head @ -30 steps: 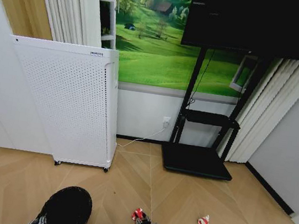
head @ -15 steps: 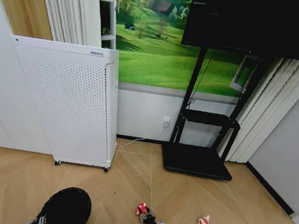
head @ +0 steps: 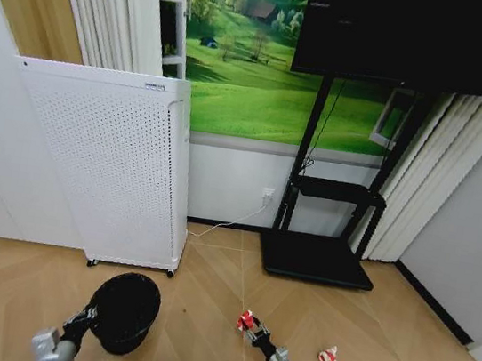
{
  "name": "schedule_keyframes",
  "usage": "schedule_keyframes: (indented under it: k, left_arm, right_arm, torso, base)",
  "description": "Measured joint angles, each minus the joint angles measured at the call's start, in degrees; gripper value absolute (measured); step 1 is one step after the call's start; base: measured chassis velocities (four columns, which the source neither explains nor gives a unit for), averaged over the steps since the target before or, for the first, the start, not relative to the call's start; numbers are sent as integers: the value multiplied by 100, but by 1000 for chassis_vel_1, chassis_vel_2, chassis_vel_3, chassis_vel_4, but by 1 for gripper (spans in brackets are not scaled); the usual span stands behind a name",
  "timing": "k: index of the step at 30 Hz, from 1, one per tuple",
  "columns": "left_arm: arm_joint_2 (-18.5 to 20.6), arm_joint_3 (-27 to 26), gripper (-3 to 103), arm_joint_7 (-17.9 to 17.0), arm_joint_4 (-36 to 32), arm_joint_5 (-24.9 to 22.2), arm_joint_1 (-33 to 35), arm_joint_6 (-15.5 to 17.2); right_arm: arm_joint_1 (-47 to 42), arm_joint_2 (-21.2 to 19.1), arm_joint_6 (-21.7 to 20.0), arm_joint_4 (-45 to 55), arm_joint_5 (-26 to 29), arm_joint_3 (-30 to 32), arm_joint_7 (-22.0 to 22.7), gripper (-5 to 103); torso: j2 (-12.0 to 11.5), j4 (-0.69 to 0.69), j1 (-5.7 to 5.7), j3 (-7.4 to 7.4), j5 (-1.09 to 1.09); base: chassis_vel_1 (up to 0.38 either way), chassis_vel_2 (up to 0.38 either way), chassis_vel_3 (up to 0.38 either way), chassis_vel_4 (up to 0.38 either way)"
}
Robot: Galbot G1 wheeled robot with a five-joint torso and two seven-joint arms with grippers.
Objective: Pick up the trash bin and place the garbage on the floor into it.
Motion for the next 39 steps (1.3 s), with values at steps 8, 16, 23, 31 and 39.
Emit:
schedule_keyframes:
  k: [8,16,23,31,39]
  left_arm:
    - [351,728,7,-134,437,-240,-617,51]
    - [734,1879,7,-420,618,-667,-1797,90]
    - [1071,3051,7,-901,557,-1346,-3089,248]
    - [945,3909,7,-1170,627,-1441,-3506,287]
    - [624,4884,7,-1548,814,-1809,-4590,287]
  right_arm:
    - [-427,-478,-190,1496,772,-753,261,50]
    - [-775,-1165,-359,2851,1038,-1046,576,50]
    - [-958,-1777,-492,4115,1190,-1338,805,49]
    - [-1179,-2030,-549,5081,1194,-1399,989,49]
    - [-1213,-2209,-661,5992,1286,-1637,1245,49]
  torso:
    - [0,0,0,0,-2]
    - [0,-1,0,0,-3]
    - [0,1,0,0,0]
    - [0,0,-1,-1,-2]
    - [0,0,0,0,-1]
  base:
    - [0,0,0,0]
    - [0,0,0,0]
    - [0,0,0,0]
    - [0,0,0,0]
    - [0,0,0,0]
